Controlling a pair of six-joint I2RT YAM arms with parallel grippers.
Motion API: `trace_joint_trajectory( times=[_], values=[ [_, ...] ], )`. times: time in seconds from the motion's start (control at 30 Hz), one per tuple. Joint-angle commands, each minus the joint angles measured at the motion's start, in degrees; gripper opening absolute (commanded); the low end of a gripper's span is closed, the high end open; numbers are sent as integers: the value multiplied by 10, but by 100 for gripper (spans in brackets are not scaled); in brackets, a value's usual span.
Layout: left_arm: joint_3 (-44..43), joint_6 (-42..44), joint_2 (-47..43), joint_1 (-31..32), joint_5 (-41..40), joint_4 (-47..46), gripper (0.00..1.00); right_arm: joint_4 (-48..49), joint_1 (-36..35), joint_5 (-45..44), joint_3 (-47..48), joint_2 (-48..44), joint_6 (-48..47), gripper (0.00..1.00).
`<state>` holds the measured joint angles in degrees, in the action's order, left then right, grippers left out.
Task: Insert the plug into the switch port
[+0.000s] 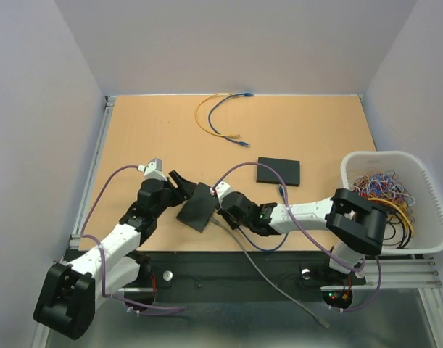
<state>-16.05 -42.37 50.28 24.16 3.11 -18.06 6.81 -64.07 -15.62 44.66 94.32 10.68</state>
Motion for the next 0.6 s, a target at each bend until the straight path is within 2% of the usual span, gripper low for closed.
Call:
trace_joint_trajectory(
  times=[0.0,0.23,0.33,0.57],
  values=[
    [21,21,39,-35,77,-137,72,28,8,8,38,24,-9,0],
    [27,40,111,-43,102,-186,71,36,21,23,58,48,-14,0],
    [26,37,169,-44,107,-201,70,37,25,25,63,54,-17,1],
    [17,27,216,-44,119,-219,68,37,27,37,76,63,-16,0]
  ],
)
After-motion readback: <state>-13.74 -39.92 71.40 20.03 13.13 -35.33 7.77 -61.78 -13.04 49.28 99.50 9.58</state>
